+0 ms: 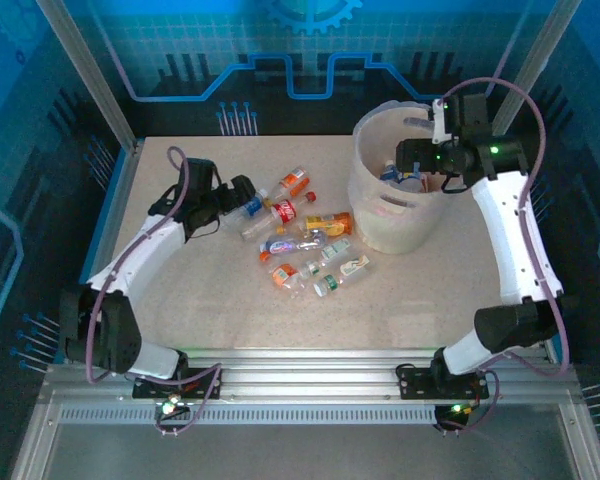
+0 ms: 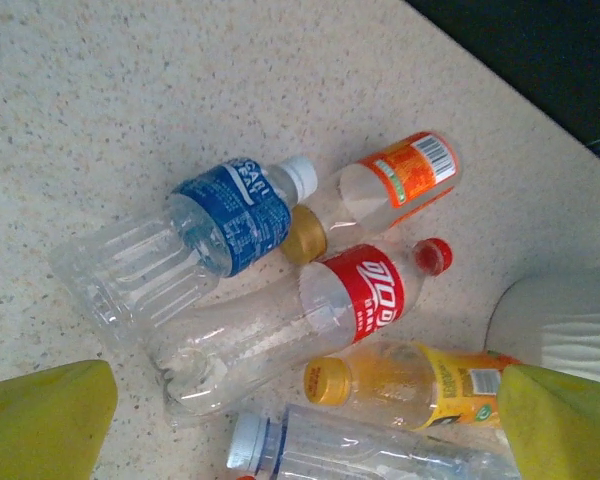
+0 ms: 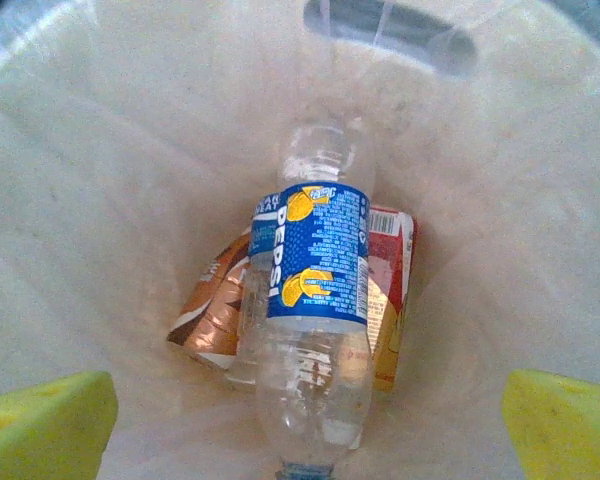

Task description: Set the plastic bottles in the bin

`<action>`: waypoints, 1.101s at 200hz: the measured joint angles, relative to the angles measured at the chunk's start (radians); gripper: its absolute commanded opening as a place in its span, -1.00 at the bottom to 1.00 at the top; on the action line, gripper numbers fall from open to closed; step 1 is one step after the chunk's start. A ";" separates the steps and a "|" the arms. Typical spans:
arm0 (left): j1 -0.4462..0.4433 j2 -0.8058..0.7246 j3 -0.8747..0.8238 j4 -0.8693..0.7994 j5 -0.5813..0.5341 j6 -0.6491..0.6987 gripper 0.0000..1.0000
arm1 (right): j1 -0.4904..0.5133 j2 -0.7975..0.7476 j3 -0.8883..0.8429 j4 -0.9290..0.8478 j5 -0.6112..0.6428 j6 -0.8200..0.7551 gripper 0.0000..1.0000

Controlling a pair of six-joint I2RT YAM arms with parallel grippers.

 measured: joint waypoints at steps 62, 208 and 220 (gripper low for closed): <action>0.003 0.199 0.229 -0.187 -0.045 0.322 0.97 | 0.000 -0.120 -0.077 0.031 0.000 0.044 0.99; 0.073 0.539 0.515 -0.418 -0.035 0.643 0.98 | 0.000 -0.184 -0.157 0.069 0.000 0.097 0.99; 0.073 0.557 0.528 -0.421 -0.019 0.650 0.97 | 0.000 -0.184 -0.157 0.069 0.000 0.097 0.99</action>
